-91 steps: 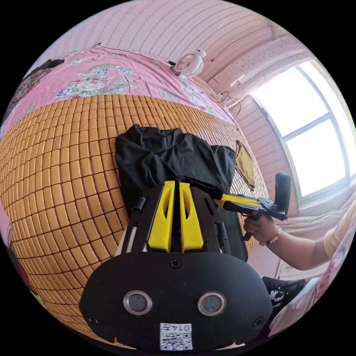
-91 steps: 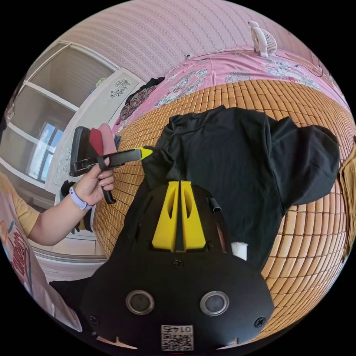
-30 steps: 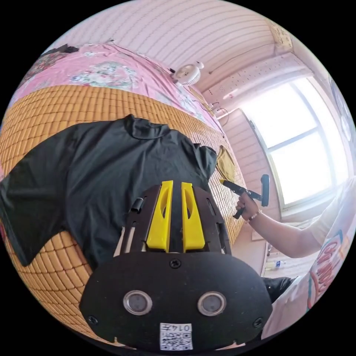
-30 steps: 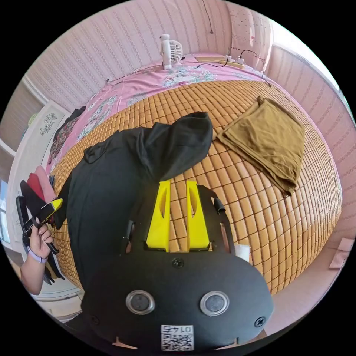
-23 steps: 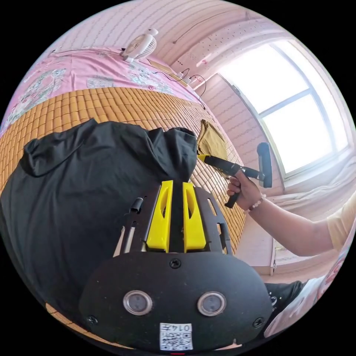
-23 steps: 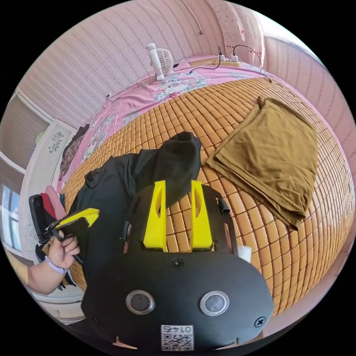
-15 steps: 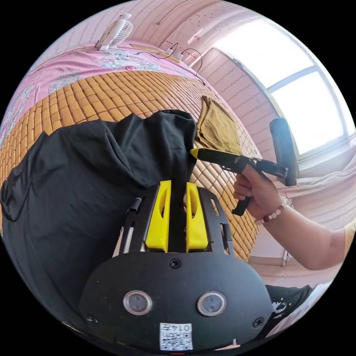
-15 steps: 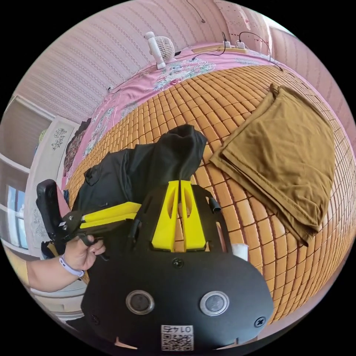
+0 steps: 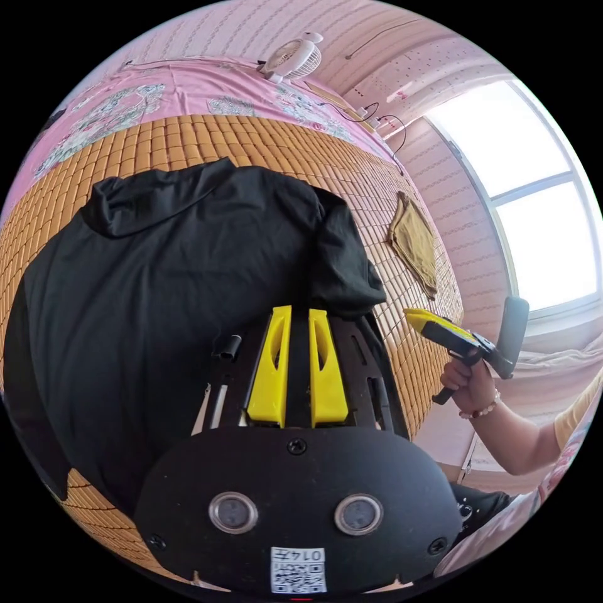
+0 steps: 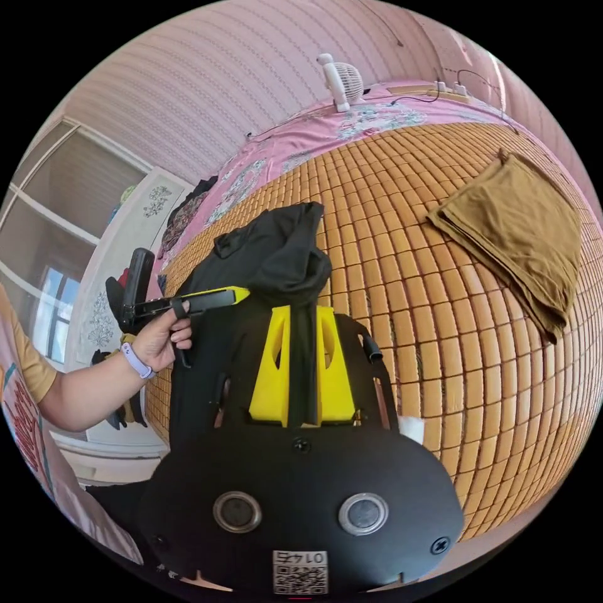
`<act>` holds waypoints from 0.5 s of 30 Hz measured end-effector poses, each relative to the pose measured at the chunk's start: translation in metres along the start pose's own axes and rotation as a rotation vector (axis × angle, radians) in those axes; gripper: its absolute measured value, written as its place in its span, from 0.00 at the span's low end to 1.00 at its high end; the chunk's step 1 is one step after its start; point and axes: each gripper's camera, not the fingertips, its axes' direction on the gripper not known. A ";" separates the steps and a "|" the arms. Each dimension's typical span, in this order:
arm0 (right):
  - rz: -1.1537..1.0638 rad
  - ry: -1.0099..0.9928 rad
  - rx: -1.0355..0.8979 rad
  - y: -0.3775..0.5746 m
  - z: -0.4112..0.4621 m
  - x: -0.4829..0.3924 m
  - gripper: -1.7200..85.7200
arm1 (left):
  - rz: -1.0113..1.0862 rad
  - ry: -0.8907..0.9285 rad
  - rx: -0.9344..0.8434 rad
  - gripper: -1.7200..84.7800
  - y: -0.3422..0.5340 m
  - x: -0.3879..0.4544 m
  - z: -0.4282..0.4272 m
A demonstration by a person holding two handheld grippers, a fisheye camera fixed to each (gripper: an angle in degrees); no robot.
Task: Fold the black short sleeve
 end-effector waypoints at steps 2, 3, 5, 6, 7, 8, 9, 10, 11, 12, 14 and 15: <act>0.073 0.024 0.014 0.004 0.000 0.024 0.12 | -0.002 -0.014 -0.011 0.08 0.000 -0.003 0.005; 0.092 0.011 0.012 0.003 0.002 0.030 0.12 | -0.001 -0.020 -0.018 0.09 -0.001 -0.003 0.010; 0.141 -0.063 0.041 0.001 0.012 0.043 0.13 | -0.004 -0.027 -0.041 0.09 -0.002 -0.003 0.018; 0.152 -0.076 0.050 0.001 0.015 0.046 0.13 | 0.001 -0.030 -0.027 0.08 -0.003 -0.001 0.020; 0.181 -0.096 0.064 -0.001 0.021 0.053 0.12 | 0.005 -0.030 -0.022 0.08 -0.004 -0.001 0.021; 0.208 -0.115 0.070 -0.002 0.026 0.060 0.10 | 0.010 -0.038 -0.021 0.08 -0.005 0.000 0.023; 0.213 -0.132 0.066 -0.002 0.029 0.063 0.08 | 0.015 -0.044 -0.021 0.08 -0.006 0.001 0.025; 0.246 -0.172 0.047 -0.003 0.035 0.071 0.06 | 0.018 -0.044 -0.021 0.08 -0.007 0.001 0.026; 0.273 -0.220 0.028 -0.002 0.037 0.076 0.04 | 0.020 -0.041 -0.020 0.08 -0.008 0.000 0.027; 0.271 -0.232 0.027 -0.001 0.035 0.077 0.04 | 0.018 -0.034 -0.020 0.08 -0.009 0.000 0.028; 0.237 -0.212 0.083 0.006 0.004 0.071 0.03 | 0.014 -0.024 -0.023 0.08 -0.011 -0.001 0.030; 0.231 -0.207 0.104 0.008 -0.008 0.069 0.03 | 0.013 -0.020 -0.026 0.09 -0.012 0.000 0.031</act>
